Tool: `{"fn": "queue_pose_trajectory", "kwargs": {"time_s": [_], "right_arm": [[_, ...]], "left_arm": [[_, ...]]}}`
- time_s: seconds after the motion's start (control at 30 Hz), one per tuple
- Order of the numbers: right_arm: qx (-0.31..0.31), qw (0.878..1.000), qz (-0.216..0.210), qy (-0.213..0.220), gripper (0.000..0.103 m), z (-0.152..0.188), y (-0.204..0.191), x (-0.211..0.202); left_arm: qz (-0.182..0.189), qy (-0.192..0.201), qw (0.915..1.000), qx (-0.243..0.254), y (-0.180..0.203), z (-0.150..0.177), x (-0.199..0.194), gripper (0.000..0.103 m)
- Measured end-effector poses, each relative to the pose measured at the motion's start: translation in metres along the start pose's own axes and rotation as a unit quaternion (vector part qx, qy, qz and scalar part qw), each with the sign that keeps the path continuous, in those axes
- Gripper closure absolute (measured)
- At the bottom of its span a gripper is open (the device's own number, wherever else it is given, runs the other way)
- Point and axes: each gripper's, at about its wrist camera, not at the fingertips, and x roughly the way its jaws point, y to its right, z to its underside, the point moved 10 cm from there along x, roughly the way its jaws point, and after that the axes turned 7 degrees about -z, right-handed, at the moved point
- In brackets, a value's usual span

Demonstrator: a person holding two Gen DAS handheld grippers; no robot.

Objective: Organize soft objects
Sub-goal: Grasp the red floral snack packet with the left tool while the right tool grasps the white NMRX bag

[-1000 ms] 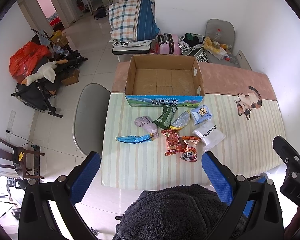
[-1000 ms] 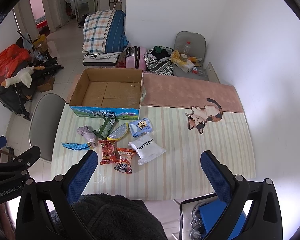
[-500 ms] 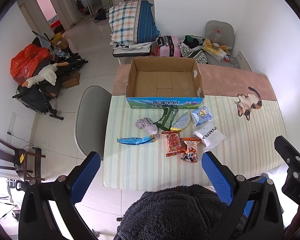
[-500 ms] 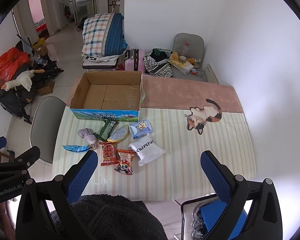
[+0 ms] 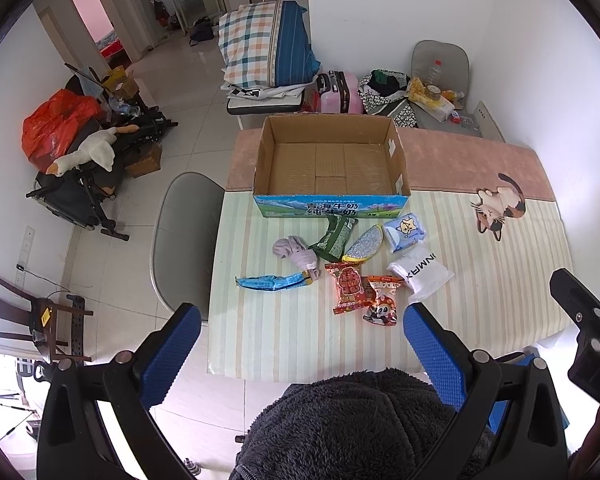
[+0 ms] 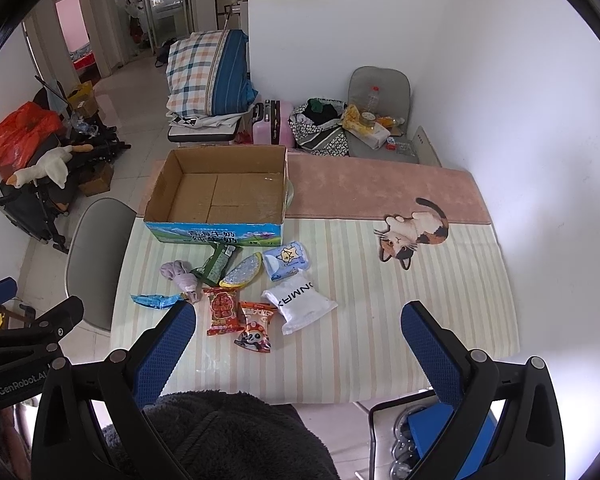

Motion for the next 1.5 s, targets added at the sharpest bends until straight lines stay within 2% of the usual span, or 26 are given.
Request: {"fn": "queue_pose_trajectory", "kwargs": {"time_s": [0.1, 0.17, 0.3, 0.47, 0.6, 0.8, 0.87, 1.0, 1.07, 1.27, 1.33, 1.37, 1.43, 1.5], "right_arm": [[0.021, 1.0, -0.002, -0.007, 0.0, -0.001, 0.011, 0.018], [0.039, 0.999, -0.005, -0.02, 0.0, 0.0, 0.023, 0.04], [0.07, 0.995, -0.011, -0.073, 0.0, 0.009, 0.047, 0.105], [0.104, 0.98, -0.036, -0.165, 0.0, 0.036, 0.071, 0.216], [0.035, 0.975, -0.031, -0.218, 0.0, 0.054, 0.07, 0.306], [-0.067, 0.956, -0.028, -0.285, 0.0, 0.081, 0.064, 0.398], [-0.093, 0.949, -0.022, -0.3, 0.0, 0.088, 0.064, 0.419], [-0.136, 0.934, -0.031, -0.33, 0.0, 0.102, 0.061, 0.447], [-0.139, 0.928, -0.056, -0.34, 0.0, 0.109, 0.054, 0.454], [-0.116, 0.923, -0.077, -0.36, 0.0, 0.121, 0.053, 0.461], [-0.121, 0.921, -0.071, -0.363, 0.0, 0.129, 0.056, 0.462], [-0.119, 0.92, -0.067, -0.367, 0.0, 0.134, 0.058, 0.464], [-0.097, 0.921, -0.061, -0.372, 0.006, 0.141, 0.065, 0.465], [-0.052, 0.926, -0.07, -0.368, 0.012, 0.144, 0.073, 0.463]], "left_arm": [[0.01, 0.012, 0.9998, -0.01, 0.0, -0.01, 0.01, 0.0], [0.003, 0.011, 0.9997, -0.021, -0.002, -0.018, 0.029, 0.0], [-0.004, -0.028, 0.999, -0.033, 0.003, -0.022, 0.083, 0.0], [-0.022, -0.086, 0.996, -0.009, 0.019, -0.015, 0.16, 0.0], [-0.025, -0.137, 0.99, 0.025, 0.043, 0.002, 0.221, 0.0], [-0.012, -0.203, 0.9777, 0.053, 0.082, 0.029, 0.305, 0.001], [-0.007, -0.227, 0.9726, 0.051, 0.091, 0.038, 0.326, 0.005], [0.018, -0.27, 0.9618, 0.042, 0.113, 0.054, 0.358, 0.005], [0.026, -0.283, 0.9577, 0.047, 0.124, 0.06, 0.371, 0.005], [0.03, -0.305, 0.9511, 0.035, 0.14, 0.074, 0.389, 0.006], [0.028, -0.307, 0.951, 0.028, 0.139, 0.076, 0.394, 0.024], [0.024, -0.309, 0.9504, 0.025, 0.137, 0.078, 0.396, 0.029], [0.034, -0.316, 0.9481, 0.012, 0.136, 0.082, 0.399, 0.048], [0.021, -0.312, 0.9497, 0.011, 0.13, 0.085, 0.398, 0.057]]}}
